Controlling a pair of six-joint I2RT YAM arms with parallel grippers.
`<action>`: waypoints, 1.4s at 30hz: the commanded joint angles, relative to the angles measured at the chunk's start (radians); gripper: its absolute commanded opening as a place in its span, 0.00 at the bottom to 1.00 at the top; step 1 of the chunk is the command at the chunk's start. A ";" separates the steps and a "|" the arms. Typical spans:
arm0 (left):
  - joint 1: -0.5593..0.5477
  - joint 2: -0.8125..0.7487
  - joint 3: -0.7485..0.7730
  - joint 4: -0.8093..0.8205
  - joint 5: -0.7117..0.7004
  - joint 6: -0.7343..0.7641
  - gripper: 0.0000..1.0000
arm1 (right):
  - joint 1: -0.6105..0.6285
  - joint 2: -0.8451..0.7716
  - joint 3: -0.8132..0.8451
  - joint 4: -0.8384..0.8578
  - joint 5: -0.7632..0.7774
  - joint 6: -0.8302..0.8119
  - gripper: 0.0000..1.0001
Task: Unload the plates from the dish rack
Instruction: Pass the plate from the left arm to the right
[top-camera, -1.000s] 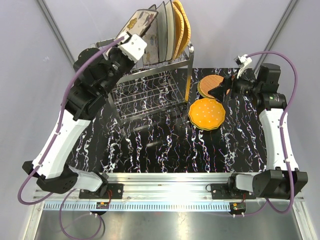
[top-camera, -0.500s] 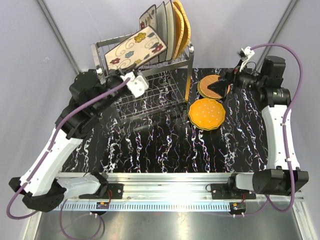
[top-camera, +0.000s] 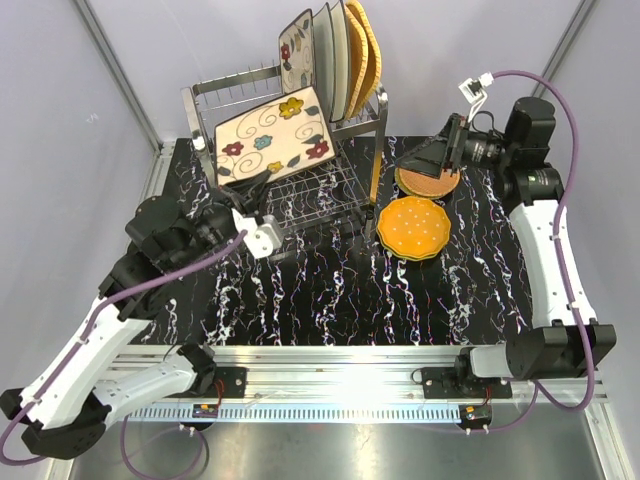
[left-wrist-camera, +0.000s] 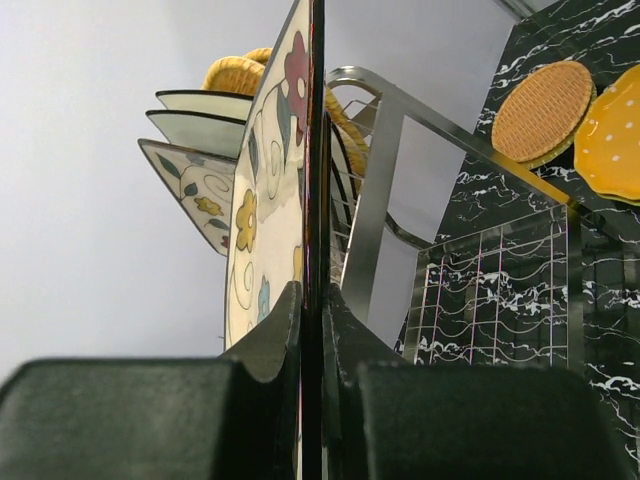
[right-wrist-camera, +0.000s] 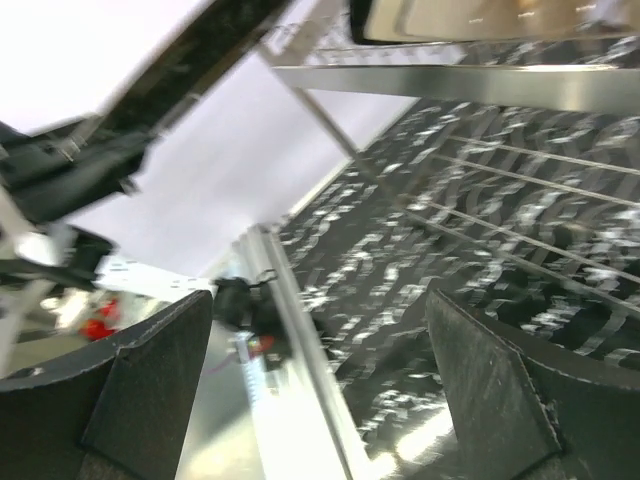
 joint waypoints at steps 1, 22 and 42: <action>-0.021 -0.093 0.010 0.402 0.052 0.149 0.00 | 0.047 0.004 0.034 0.134 -0.067 0.206 0.94; -0.109 -0.201 -0.038 0.200 0.052 0.270 0.00 | 0.300 0.125 0.207 0.154 0.088 0.429 0.92; -0.213 -0.142 -0.017 0.149 0.028 0.344 0.00 | 0.447 0.142 0.255 -0.164 0.300 0.258 0.88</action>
